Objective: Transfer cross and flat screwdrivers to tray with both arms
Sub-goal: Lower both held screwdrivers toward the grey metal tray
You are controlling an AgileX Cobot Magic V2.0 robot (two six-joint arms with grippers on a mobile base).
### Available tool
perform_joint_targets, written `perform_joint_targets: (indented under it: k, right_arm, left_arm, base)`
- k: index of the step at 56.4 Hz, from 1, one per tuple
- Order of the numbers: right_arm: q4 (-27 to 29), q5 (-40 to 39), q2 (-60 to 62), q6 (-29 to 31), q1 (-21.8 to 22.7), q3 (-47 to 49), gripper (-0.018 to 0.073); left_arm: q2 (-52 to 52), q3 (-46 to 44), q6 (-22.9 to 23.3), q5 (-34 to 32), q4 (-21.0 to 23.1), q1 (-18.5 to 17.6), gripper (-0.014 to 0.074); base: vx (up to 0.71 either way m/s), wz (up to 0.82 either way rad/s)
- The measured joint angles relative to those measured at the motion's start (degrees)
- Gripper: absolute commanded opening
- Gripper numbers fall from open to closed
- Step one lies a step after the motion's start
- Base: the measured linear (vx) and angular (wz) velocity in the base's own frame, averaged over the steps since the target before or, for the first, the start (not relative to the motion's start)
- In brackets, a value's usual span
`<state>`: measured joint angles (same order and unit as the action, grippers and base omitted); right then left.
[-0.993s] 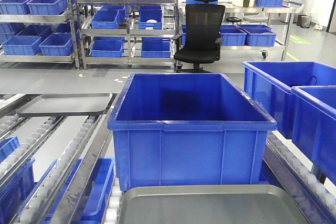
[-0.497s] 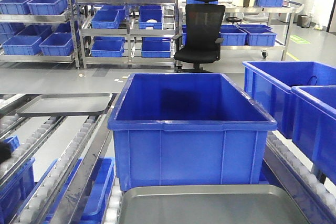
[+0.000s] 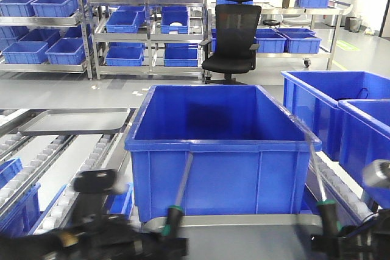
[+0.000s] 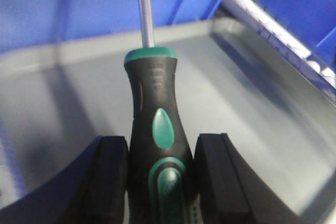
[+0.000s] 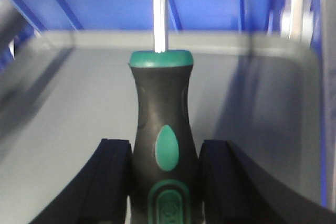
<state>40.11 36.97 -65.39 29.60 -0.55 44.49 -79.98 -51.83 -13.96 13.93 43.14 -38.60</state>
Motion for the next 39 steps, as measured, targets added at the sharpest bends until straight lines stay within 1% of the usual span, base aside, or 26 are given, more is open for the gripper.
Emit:
perform_joint_targets:
  k: [4, 10, 18, 32, 39]
  right_arm:
    - [0.32, 0.0, -1.65, 0.0, 0.0, 0.0, -0.0008]
    - [0.96, 0.94, -4.37, -0.68, 0.0, 0.0, -0.0008]
    - [-0.02, 6.7, -7.16, -3.21, 0.0, 0.0, -0.0008]
    - [-1.26, 10.81, -7.46, -4.14, 0.0, 0.07, -0.0006]
    - [-1.7, 11.18, -7.46, -4.81, 0.0, 0.08, 0.0]
  left_arm:
    - [-3.04, -2.06, 0.48, 0.47, 1.62, -0.05, 0.0003]
    - [-6.97, -4.2, 2.4, 1.08, 3.5, -0.05, 0.0003]
    - [-10.19, -4.57, 5.11, 2.59, 5.32, -0.05, 0.0003]
    - [-11.14, -4.57, 5.69, 3.81, 6.6, -0.07, 0.0009]
    - [-11.14, -4.57, 5.69, 3.81, 6.93, -0.07, 0.004]
  base:
    - [0.0, 0.0]
    - [0.0, 0.0]
    - [0.0, 0.0]
    - [0.0, 0.0]
    - [0.0, 0.0]
